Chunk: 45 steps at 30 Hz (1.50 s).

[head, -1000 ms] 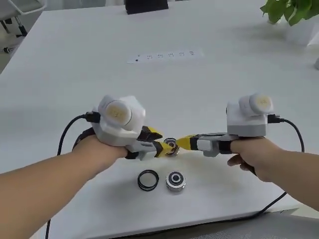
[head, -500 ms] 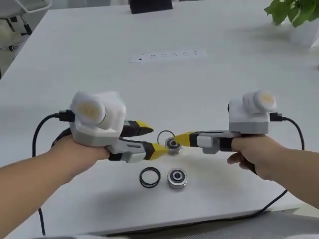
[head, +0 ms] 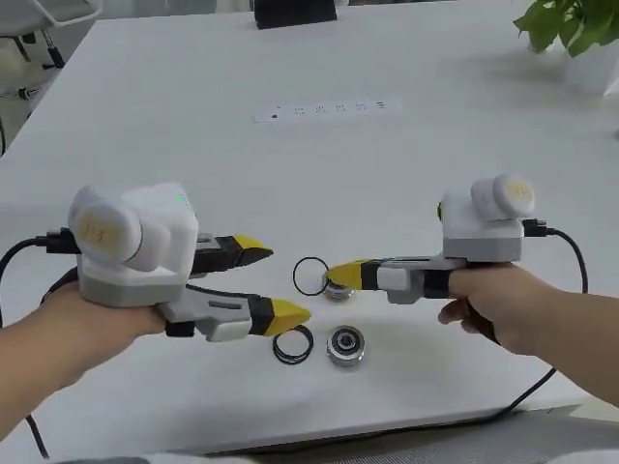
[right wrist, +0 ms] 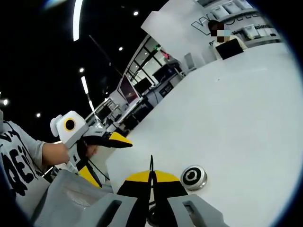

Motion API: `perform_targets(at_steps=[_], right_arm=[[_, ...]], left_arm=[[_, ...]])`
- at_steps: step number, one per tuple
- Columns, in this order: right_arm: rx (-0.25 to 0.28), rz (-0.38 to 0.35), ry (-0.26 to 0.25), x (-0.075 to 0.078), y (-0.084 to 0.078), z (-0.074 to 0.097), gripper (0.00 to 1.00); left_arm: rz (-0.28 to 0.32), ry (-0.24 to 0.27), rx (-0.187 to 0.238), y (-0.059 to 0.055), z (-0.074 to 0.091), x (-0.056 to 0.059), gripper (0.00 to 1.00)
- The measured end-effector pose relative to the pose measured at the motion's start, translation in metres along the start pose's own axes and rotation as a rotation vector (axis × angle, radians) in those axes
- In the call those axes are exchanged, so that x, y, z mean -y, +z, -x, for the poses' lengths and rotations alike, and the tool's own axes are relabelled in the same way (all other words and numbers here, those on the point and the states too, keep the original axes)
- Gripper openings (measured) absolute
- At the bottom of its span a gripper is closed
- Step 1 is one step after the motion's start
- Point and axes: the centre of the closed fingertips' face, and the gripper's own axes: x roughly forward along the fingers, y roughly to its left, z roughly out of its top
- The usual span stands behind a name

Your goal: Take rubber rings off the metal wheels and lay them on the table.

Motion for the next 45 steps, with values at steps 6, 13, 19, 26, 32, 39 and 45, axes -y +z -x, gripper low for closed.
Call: perform_targets(at_steps=[6, 13, 19, 26, 32, 39, 45], right_arm=[[-0.034, -0.011, 0.019, -0.006, -0.007, -0.002, 0.0], [-0.075, -0.016, 0.036, -0.011, -0.017, -0.007, 0.0], [-0.125, -0.013, 0.051, -0.013, -0.027, -0.013, 0.0], [-0.176, -0.004, 0.07, -0.013, -0.036, -0.017, 0.0], [-0.235, -0.013, 0.063, -0.015, -0.049, -0.025, 0.0], [-0.288, 0.004, 0.063, -0.018, -0.062, -0.028, 0.0], [-0.294, 0.01, 0.045, -0.012, -0.062, -0.028, 0.0]], left_arm=[[0.009, 0.003, 0.003, -0.004, 0.009, 0.007, 0.58], [0.015, 0.022, 0.008, -0.009, 0.02, 0.009, 0.63], [0.027, 0.043, 0.006, -0.015, 0.029, 0.007, 0.66], [0.048, 0.059, 0.005, -0.021, 0.037, 0.006, 0.69], [0.056, 0.066, 0.002, -0.025, 0.041, 0.005, 0.69], [0.063, 0.072, -0.001, -0.029, 0.044, 0.003, 0.69], [0.064, 0.066, -0.012, -0.033, 0.042, 0.005, 0.69]])
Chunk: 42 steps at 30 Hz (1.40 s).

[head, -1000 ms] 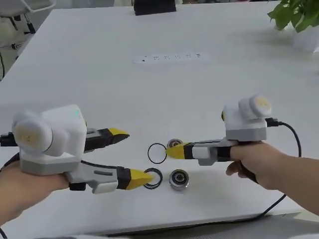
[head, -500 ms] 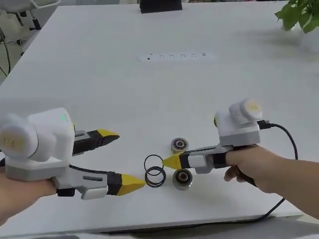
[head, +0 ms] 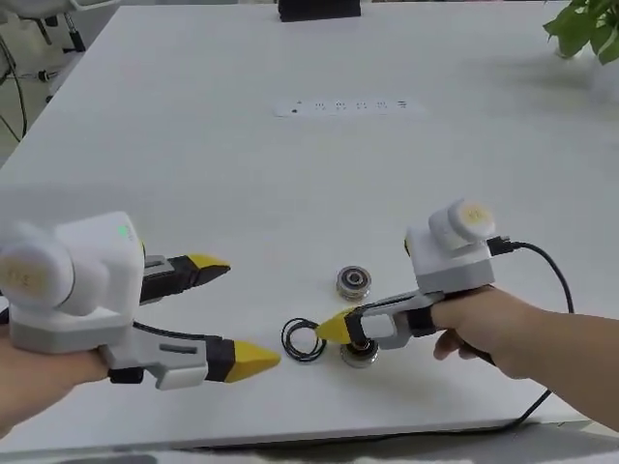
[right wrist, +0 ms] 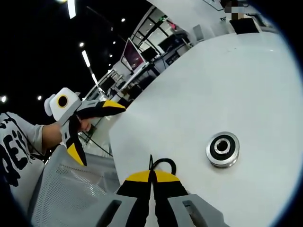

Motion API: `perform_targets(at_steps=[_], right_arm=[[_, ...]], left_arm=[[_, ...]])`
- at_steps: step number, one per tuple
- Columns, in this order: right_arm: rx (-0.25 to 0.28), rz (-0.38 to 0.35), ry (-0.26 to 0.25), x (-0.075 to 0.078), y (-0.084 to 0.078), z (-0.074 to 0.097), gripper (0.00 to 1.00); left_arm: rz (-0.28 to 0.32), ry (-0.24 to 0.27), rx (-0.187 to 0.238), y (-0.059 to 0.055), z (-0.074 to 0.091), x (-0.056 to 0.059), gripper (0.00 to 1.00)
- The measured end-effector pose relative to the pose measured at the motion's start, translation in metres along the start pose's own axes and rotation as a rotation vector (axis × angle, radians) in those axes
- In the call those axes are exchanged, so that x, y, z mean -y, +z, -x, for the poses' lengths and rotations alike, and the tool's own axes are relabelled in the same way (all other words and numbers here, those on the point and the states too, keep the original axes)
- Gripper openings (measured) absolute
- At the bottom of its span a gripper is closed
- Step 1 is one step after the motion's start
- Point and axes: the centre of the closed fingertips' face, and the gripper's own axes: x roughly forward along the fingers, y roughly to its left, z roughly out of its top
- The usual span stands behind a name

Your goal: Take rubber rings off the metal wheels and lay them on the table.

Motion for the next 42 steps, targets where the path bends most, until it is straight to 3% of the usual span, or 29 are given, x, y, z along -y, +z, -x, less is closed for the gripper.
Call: perform_targets(at_steps=[10, 20, 33, 42], right_arm=[[-0.006, 0.023, -0.038, 0.01, -0.001, 0.002, 0.0], [0.005, 0.051, -0.067, 0.014, 0.002, 0.005, 0.09], [0.07, 0.079, -0.076, 0.008, 0.018, 0.025, 0.12], [0.103, 0.172, -0.104, -0.001, 0.027, 0.044, 0.19]], left_arm=[[0.001, -0.009, -0.011, -0.002, -0.002, 0.003, 0.69], [0.002, -0.014, -0.02, -0.004, -0.003, 0.005, 0.68], [0.001, -0.016, -0.01, 0.005, 0.0, 0.011, 0.69], [-0.004, 0.002, 0.005, 0.012, 0.003, 0.015, 0.73]])
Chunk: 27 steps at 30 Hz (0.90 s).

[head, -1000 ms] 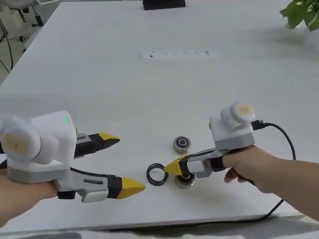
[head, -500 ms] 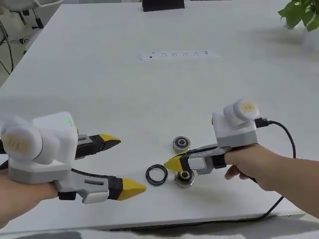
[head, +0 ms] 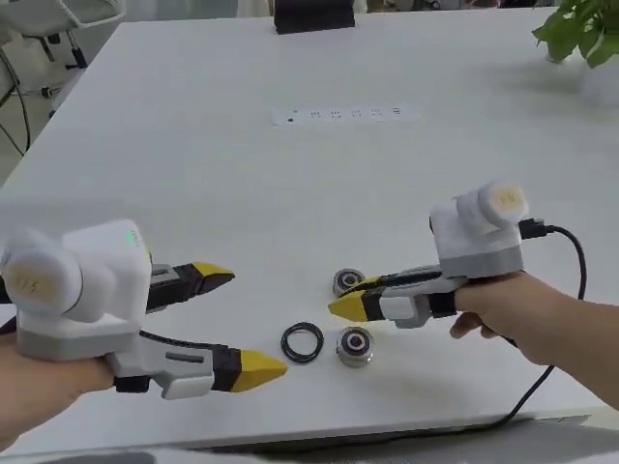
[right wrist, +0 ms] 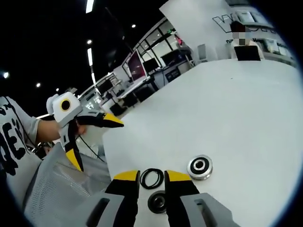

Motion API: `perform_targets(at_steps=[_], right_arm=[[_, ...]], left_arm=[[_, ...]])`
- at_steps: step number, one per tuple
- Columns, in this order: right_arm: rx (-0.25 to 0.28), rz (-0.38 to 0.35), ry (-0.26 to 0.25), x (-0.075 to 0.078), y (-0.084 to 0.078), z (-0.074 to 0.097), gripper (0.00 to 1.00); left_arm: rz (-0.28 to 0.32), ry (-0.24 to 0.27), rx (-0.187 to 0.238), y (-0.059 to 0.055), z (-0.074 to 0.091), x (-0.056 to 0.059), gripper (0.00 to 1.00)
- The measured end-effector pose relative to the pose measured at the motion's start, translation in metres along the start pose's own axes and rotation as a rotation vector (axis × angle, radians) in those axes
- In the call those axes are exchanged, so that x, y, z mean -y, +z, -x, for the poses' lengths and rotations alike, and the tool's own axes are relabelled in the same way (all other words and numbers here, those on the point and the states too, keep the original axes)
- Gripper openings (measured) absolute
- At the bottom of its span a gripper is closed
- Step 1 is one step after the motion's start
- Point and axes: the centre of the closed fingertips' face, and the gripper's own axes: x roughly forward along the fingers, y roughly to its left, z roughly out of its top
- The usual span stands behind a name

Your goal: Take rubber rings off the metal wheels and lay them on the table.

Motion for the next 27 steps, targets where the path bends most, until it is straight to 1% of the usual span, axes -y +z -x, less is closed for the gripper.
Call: perform_targets(at_steps=[4, 9, 11, 13, 16, 20, 24, 27], right_arm=[[0.01, 0.044, -0.013, -0.004, 0.004, 0.01, 0.22], [0.029, 0.115, -0.042, -0.007, 0.009, 0.027, 0.27], [0.04, 0.123, -0.056, -0.007, 0.009, 0.035, 0.28], [0.069, 0.122, -0.069, -0.006, 0.013, 0.042, 0.29], [0.092, 0.133, -0.087, -0.007, 0.015, 0.052, 0.32], [0.092, 0.185, -0.112, -0.008, 0.013, 0.065, 0.36], [0.095, 0.21, -0.136, -0.009, 0.009, 0.076, 0.41], [0.101, 0.222, -0.149, -0.011, 0.007, 0.085, 0.47]], left_arm=[[0.006, 0.008, 0.01, 0.004, 0.001, 0.001, 0.73], [0.008, 0.018, 0.018, 0.009, 0.005, 0.003, 0.74], [0.009, 0.026, 0.019, 0.009, 0.007, 0.004, 0.74], [0.013, 0.032, 0.02, 0.01, 0.008, 0.003, 0.75], [0.019, 0.045, 0.022, 0.01, 0.01, 0.003, 0.76], [0.022, 0.054, 0.03, 0.012, 0.011, 0.004, 0.79], [0.04, 0.068, 0.037, 0.013, 0.013, 0.003, 0.79], [0.049, 0.081, 0.047, 0.014, 0.015, 0.003, 0.8]])
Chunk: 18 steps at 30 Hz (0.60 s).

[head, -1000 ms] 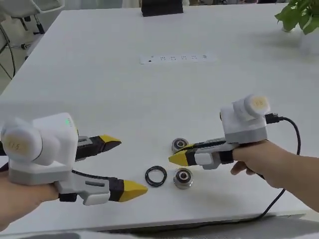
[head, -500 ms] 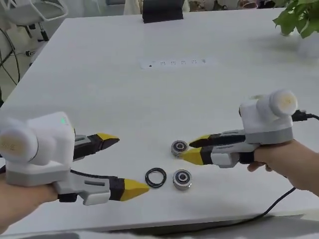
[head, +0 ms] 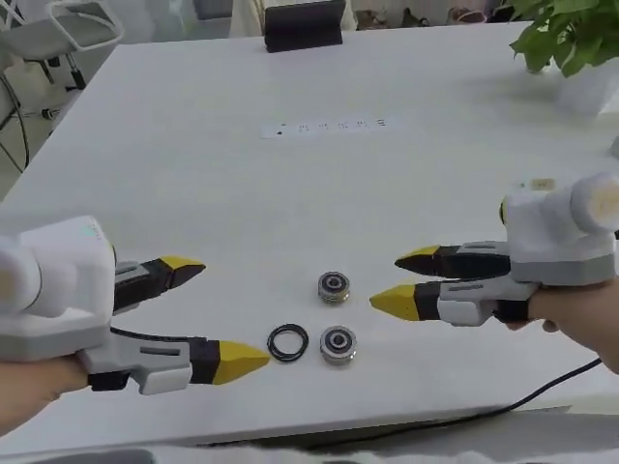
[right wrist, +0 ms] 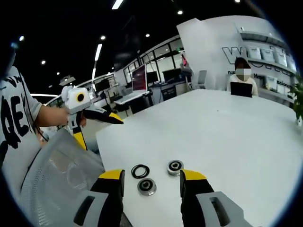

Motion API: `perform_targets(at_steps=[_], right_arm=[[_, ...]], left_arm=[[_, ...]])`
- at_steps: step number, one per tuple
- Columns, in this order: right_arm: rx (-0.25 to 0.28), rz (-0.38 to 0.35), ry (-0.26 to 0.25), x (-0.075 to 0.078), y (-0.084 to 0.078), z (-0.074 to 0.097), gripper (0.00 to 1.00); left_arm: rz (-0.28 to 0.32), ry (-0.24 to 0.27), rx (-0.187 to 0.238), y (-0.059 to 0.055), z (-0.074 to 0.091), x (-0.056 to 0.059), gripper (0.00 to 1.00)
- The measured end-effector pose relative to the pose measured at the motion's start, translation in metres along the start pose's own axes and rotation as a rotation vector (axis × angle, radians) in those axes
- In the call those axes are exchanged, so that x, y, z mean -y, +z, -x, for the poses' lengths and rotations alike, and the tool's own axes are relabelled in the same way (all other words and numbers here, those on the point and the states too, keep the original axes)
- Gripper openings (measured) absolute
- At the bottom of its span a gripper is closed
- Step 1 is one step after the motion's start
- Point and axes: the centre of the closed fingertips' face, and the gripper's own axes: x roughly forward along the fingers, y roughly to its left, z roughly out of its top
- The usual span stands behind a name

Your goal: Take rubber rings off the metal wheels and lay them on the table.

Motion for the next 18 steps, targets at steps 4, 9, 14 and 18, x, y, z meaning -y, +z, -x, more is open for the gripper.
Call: perform_targets(at_steps=[4, 9, 14, 18], right_arm=[[-0.006, 0.033, -0.026, 0.001, -0.005, 0.012, 0.5], [-0.01, 0.068, -0.049, 0.0, -0.008, 0.023, 0.57], [-0.022, 0.104, -0.065, -0.002, -0.012, 0.03, 0.63], [-0.02, 0.119, -0.077, -0.003, -0.013, 0.035, 0.66]], left_arm=[[0.009, 0.015, 0.011, 0.002, 0.002, 0.0, 0.81], [0.02, 0.032, 0.019, 0.002, 0.005, 0.001, 0.82], [0.028, 0.047, 0.025, 0.001, 0.007, 0.002, 0.82], [0.032, 0.062, 0.027, -0.001, 0.011, 0.001, 0.83]])
